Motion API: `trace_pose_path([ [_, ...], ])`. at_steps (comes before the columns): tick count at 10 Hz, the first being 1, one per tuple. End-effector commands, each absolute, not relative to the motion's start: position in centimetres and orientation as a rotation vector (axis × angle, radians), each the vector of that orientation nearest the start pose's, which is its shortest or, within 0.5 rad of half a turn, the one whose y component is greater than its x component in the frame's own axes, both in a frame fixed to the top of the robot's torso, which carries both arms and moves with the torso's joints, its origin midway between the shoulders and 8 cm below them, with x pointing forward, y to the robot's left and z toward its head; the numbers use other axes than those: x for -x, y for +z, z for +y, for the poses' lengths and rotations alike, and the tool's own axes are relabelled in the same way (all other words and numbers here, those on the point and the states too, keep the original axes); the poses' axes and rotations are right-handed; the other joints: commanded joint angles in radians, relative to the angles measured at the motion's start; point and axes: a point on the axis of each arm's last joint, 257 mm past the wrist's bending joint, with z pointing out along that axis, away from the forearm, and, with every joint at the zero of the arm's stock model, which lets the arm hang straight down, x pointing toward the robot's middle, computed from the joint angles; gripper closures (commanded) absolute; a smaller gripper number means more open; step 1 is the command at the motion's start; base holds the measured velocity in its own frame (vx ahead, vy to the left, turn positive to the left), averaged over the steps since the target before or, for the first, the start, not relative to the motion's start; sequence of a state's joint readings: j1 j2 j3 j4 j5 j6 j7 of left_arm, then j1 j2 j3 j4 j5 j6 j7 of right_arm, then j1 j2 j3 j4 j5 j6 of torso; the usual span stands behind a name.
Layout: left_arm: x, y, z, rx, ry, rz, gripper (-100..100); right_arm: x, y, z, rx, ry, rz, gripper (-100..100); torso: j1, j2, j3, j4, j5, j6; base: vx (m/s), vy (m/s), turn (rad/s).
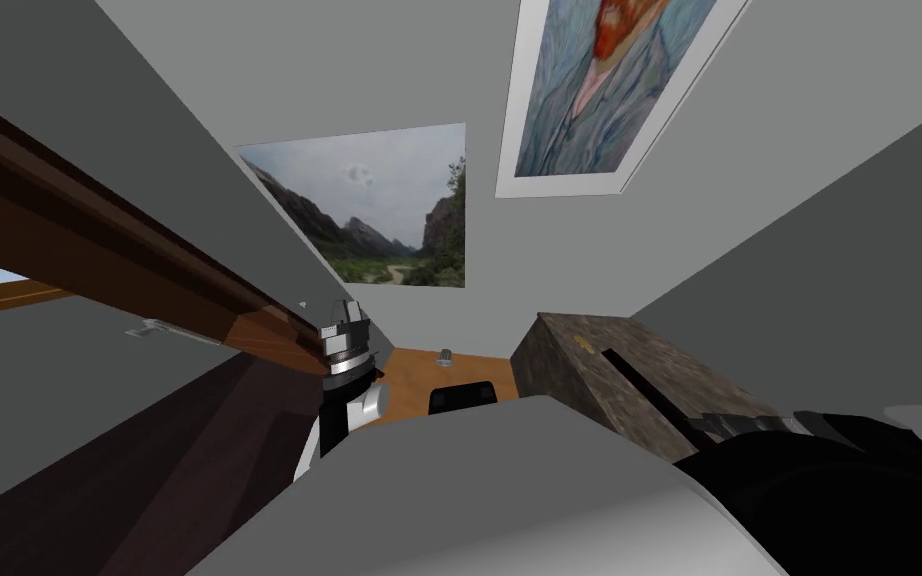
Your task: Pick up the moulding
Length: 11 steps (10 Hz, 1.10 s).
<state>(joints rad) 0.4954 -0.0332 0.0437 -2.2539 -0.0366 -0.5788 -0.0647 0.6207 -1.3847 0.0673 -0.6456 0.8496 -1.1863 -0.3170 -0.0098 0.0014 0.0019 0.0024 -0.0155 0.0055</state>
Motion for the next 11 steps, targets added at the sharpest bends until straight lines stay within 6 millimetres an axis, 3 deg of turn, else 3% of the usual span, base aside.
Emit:
trace_pose_path([
  [1,-33.3,2.9,29.0,0.583,-1.188,0.582,0,-4.1,-31.3,-69.0,-0.210,0.214,2.924,100,0.000,0.000,0.000,0.000,0.000,0.000,0.055,0.003,-0.352],
  [5,-33.3,2.9,29.0,0.583,-1.188,0.582,0,-3.4,-30.8,-70.3,-0.152,0.145,2.972,100,0.001,-0.002,-0.001,0.000,0.001,-0.001,0.035,0.004,-0.048],
  [6,-33.3,2.9,29.0,0.583,-1.188,0.582,0,-5.0,-30.6,-69.8,-0.148,0.173,2.949,100,0.001,-0.001,-0.001,0.000,0.001,0.000,0.064,-0.008,-0.321],
  [8,-33.3,2.9,29.0,0.583,-1.188,0.582,0,-5.4,-29.8,-70.8,-0.123,0.122,2.949,100,0.002,-0.003,-0.002,-0.001,0.001,0.002,0.063,0.017,-0.157],
  [10,-33.3,2.9,29.0,0.583,-1.188,0.582,0,-4.6,-29.9,-71.3,-0.101,0.097,2.984,100,0.002,-0.002,-0.001,-0.001,0.001,-0.001,0.000,0.001,0.043],
  [11,-33.3,2.9,29.0,0.583,-1.188,0.582,0,-6.4,-29.5,-70.9,-0.107,0.121,2.948,100,0.001,-0.001,-0.001,0.000,0.001,0.000,0.063,0.001,-0.333],
])
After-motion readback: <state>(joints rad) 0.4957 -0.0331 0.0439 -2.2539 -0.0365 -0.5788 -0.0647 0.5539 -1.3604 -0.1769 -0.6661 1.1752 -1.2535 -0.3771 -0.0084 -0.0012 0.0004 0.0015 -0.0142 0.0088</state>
